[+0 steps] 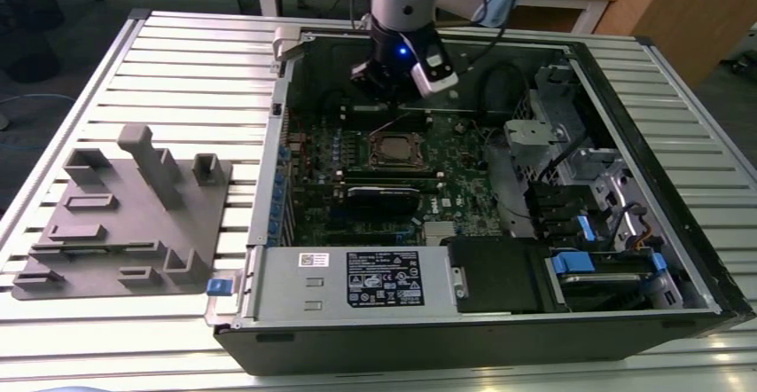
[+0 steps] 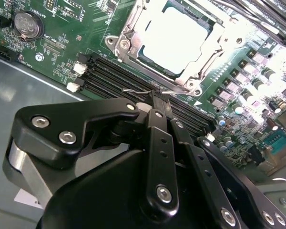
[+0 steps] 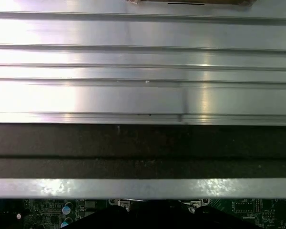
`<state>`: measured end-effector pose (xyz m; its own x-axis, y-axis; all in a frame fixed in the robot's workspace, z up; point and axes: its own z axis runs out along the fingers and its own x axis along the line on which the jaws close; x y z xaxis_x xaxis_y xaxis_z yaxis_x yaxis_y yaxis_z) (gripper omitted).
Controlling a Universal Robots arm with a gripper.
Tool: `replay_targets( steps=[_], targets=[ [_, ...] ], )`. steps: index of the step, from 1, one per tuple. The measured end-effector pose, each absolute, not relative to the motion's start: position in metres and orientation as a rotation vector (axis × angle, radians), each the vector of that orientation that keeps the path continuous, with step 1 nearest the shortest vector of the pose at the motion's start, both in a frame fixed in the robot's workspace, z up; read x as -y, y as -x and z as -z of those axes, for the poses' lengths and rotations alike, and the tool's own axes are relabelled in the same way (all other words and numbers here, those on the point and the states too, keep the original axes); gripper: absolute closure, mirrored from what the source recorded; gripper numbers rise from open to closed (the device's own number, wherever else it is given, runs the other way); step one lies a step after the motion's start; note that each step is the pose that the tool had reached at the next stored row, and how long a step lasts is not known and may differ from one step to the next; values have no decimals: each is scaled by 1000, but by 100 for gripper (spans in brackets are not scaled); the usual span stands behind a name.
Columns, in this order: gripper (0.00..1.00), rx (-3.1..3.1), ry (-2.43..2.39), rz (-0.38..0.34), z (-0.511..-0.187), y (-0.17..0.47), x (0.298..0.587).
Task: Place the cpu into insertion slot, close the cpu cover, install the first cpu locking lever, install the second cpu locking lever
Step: 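Install the first cpu locking lever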
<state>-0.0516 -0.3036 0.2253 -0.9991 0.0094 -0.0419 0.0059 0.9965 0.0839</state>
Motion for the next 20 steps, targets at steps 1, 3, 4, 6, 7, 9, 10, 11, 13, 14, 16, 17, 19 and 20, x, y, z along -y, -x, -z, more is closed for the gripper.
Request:
replay_targets(
  steps=[1, 3, 4, 6, 7, 9, 10, 11, 13, 14, 16, 17, 19, 20],
  targets=[
    [89, -3097, -12, -130, -225, 51, 304],
    [89, -3097, -12, -130, -225, 51, 304],
    [89, -3097, -12, -130, -224, 51, 304],
    [89, -3096, -12, -130, -224, 51, 304],
    [89, -3097, -12, -130, -224, 51, 304],
    [89, -3097, -12, -130, -224, 51, 304],
    [89, -3096, -12, -130, -224, 51, 304],
    [89, -3096, -12, -130, -223, 50, 304],
    [89, -3097, -12, -130, -223, 50, 304],
    [89, -3097, -12, -130, -222, 49, 304],
    [89, -3097, -12, -130, -221, 48, 304],
    [89, -3097, -12, -130, -221, 47, 304],
    [89, -3097, -12, -129, -220, 47, 304],
    [89, -3097, -12, -129, -220, 47, 304]
  ],
)
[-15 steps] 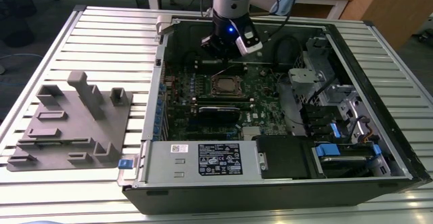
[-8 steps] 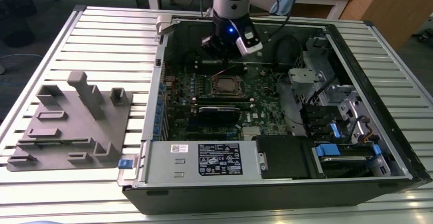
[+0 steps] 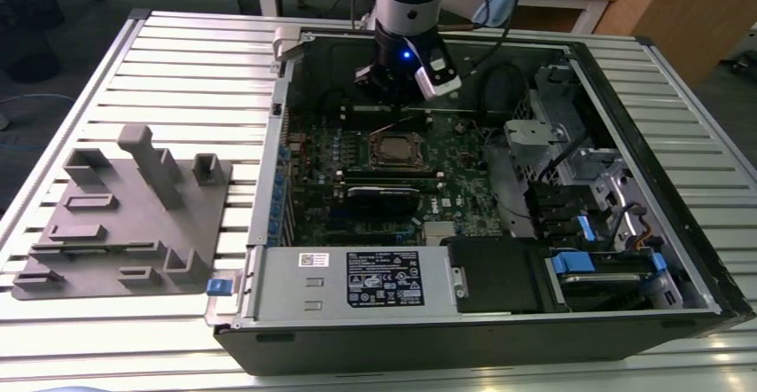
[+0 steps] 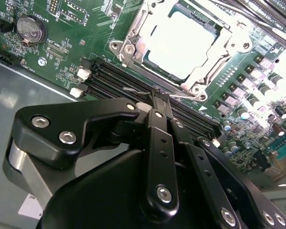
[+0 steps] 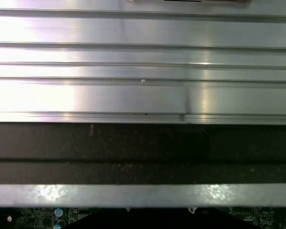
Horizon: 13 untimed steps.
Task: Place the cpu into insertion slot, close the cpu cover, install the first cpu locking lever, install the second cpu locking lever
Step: 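Install the first cpu locking lever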
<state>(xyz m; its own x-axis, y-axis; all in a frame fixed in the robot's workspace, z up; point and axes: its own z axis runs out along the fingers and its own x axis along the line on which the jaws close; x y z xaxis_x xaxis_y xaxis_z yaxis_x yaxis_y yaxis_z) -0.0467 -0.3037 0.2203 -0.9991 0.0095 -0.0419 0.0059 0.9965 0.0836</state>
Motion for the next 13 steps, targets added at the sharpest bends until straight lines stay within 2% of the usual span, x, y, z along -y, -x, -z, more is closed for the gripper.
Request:
replay_targets(
  steps=[13],
  targets=[
    [89, -3097, -12, -130, -211, 46, 304]
  ],
)
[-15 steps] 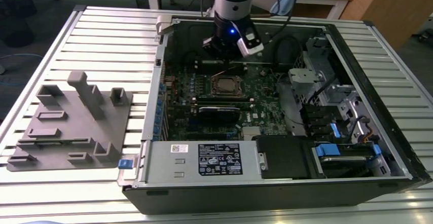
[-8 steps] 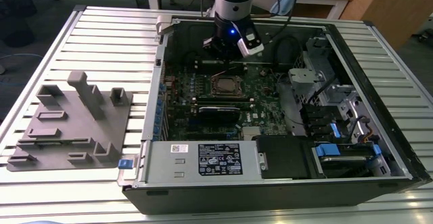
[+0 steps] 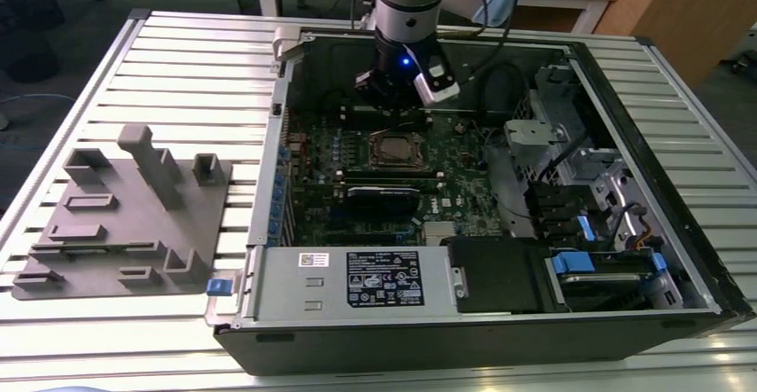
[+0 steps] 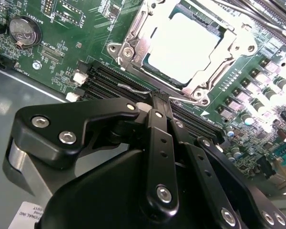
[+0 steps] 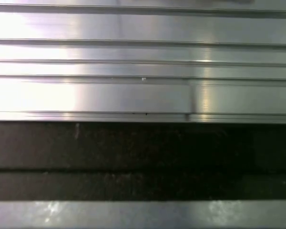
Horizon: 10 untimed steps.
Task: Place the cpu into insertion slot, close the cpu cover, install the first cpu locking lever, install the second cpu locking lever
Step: 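Install the first cpu locking lever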
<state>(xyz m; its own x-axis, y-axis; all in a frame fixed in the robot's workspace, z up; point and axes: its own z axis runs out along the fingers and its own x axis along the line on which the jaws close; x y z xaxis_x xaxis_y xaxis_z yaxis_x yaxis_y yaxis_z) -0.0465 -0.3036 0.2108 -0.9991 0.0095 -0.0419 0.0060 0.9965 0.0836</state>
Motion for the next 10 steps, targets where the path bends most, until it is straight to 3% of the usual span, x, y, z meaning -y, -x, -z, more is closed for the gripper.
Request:
replay_targets(
  steps=[10],
  targets=[
    [89, -3097, -21, -126, -209, 40, 304]
  ],
)
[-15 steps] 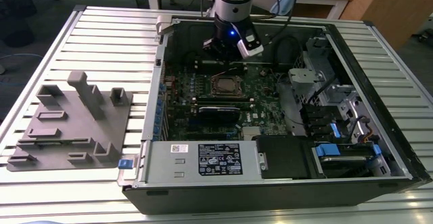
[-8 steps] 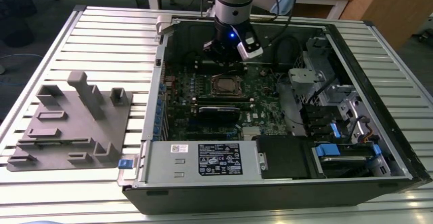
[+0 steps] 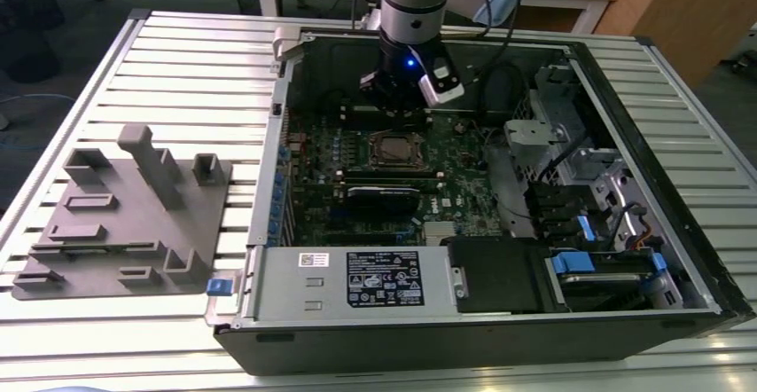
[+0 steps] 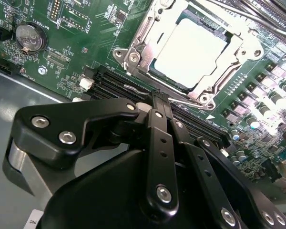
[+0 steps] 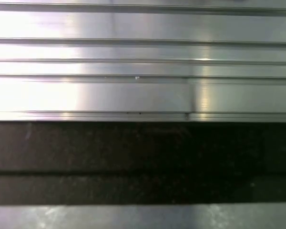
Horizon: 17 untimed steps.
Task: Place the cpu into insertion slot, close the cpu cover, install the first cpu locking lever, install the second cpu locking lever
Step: 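Install the first cpu locking lever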
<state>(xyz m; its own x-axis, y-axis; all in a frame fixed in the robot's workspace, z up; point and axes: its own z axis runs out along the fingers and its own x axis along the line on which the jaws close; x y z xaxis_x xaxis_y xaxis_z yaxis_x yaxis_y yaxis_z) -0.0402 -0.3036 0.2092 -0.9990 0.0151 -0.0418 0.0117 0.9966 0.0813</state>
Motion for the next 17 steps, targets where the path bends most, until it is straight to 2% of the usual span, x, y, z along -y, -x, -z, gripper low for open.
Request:
replay_targets(
  steps=[17],
  targets=[
    [89, -3081, -243, -121, -208, 40, 303]
  ],
)
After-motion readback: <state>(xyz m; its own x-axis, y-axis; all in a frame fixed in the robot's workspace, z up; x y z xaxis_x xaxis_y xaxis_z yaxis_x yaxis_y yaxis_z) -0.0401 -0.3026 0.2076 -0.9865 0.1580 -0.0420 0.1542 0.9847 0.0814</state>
